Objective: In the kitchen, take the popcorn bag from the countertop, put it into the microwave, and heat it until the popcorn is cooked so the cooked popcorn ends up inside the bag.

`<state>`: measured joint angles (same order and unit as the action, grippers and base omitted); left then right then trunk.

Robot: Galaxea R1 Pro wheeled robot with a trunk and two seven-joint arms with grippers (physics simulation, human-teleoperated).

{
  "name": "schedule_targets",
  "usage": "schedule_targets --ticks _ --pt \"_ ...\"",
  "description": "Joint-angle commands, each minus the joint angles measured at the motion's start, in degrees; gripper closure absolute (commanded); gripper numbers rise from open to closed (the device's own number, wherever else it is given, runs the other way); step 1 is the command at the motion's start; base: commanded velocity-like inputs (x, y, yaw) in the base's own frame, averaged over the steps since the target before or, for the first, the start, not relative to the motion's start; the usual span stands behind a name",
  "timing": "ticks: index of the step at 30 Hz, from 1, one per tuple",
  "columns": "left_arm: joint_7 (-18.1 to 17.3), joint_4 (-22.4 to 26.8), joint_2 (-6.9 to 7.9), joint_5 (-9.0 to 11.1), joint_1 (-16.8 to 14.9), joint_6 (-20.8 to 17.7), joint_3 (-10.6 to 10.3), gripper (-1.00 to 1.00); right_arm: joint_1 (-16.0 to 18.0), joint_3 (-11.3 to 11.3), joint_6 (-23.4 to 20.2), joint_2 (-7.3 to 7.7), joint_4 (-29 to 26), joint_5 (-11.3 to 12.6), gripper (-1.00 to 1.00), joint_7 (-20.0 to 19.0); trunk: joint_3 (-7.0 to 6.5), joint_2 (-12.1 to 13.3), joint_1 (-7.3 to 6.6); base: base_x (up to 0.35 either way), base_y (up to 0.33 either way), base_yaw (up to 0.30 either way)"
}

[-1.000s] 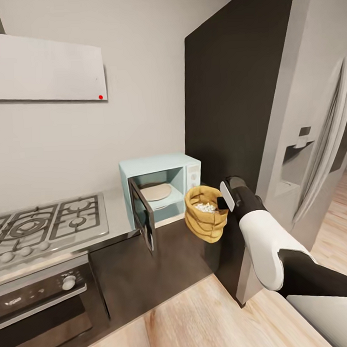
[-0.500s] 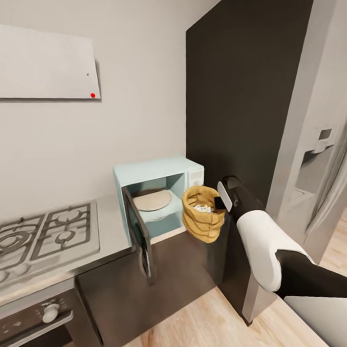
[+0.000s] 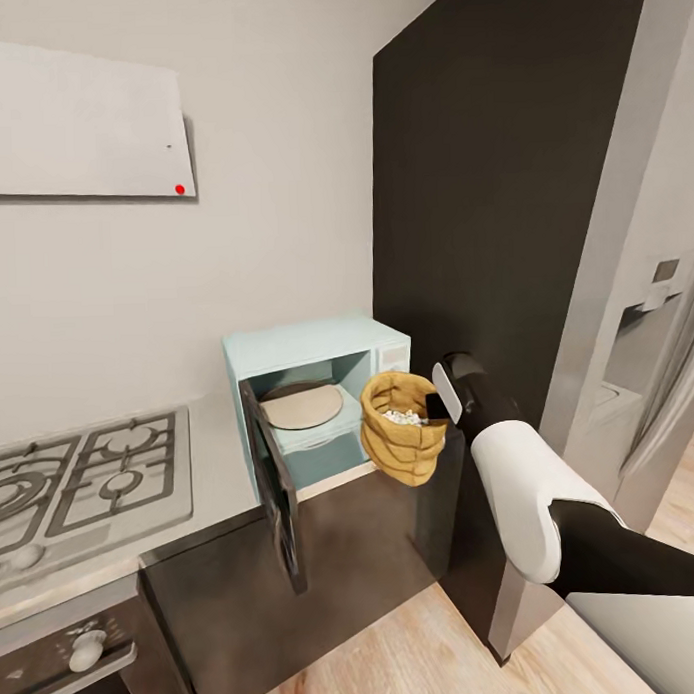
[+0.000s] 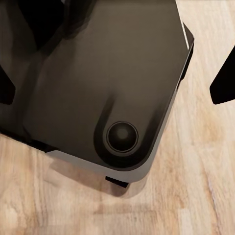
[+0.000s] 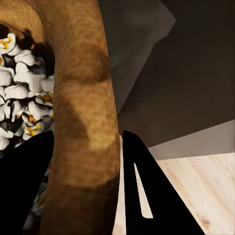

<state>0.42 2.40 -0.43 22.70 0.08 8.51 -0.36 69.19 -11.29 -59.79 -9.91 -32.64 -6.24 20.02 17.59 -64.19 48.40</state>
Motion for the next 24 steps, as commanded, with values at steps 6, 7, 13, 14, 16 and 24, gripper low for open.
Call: schedule_targets --ticks 6,7,13,14,16,24 --pt "0.1 0.1 -0.01 0.2 0.0 0.1 -0.1 -1.00 0.4 -0.4 -0.2 -0.09 -0.1 -0.4 1.00 -0.4 0.06 0.0 0.00 0.000 0.000 0.000" --pt "0.1 0.1 -0.01 0.2 0.0 0.1 -0.1 -1.00 0.7 -0.4 -0.2 -0.09 -0.1 -0.4 1.00 -0.4 0.06 0.0 0.00 0.000 0.000 0.000" --pt "0.1 0.1 -0.01 0.2 0.0 0.1 -0.1 -1.00 4.3 -0.5 -0.2 -0.09 0.7 -0.2 1.00 -0.4 0.06 0.0 0.00 0.000 0.000 0.000" --pt "0.1 0.1 -0.01 0.2 0.0 0.1 -0.2 -1.00 4.9 -0.5 -0.2 -0.09 0.9 -0.2 1.00 -0.4 0.06 0.0 0.00 0.000 0.000 0.000" --pt "0.0 0.1 -0.02 0.1 0.0 0.1 -0.2 -1.00 5.2 -0.5 -0.2 -0.09 1.1 -0.2 1.00 -0.4 0.06 0.0 0.00 0.000 0.000 0.000" --pt "0.0 0.1 -0.01 0.2 0.0 0.1 -0.1 -1.00 5.3 -0.5 -0.2 -0.09 1.3 -0.3 1.00 -0.5 0.06 0.0 0.00 0.000 0.000 0.000"
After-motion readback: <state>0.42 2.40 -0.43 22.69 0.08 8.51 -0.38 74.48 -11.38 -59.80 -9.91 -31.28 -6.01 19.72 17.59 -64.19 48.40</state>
